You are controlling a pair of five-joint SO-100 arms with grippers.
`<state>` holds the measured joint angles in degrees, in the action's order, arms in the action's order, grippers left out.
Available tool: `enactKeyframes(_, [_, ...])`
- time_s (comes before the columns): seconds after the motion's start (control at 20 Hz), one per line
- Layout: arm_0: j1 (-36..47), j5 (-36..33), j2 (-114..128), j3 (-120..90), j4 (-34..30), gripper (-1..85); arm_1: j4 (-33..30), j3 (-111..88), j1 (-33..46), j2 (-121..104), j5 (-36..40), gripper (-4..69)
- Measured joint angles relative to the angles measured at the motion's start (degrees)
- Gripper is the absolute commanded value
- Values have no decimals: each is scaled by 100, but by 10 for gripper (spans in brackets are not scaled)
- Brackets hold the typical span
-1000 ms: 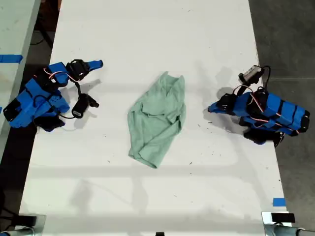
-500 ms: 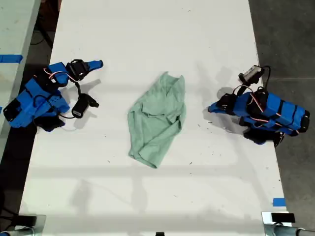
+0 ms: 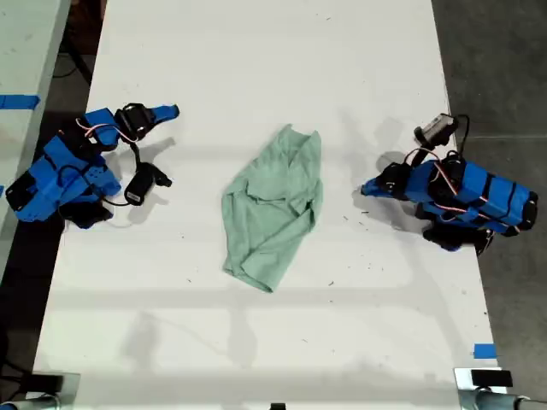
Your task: Fold t shirt
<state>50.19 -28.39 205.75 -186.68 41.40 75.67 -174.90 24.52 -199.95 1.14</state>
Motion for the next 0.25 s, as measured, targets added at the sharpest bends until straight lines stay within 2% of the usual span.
enactKeyframes(0.15, [105, 272, 0, 0, 167, 74, 0, 0, 0, 0, 0, 18])
enactKeyframes(0.25, [255, 940, 0, 0, 650, 77, 0, 0, 0, 0, 0, 18])
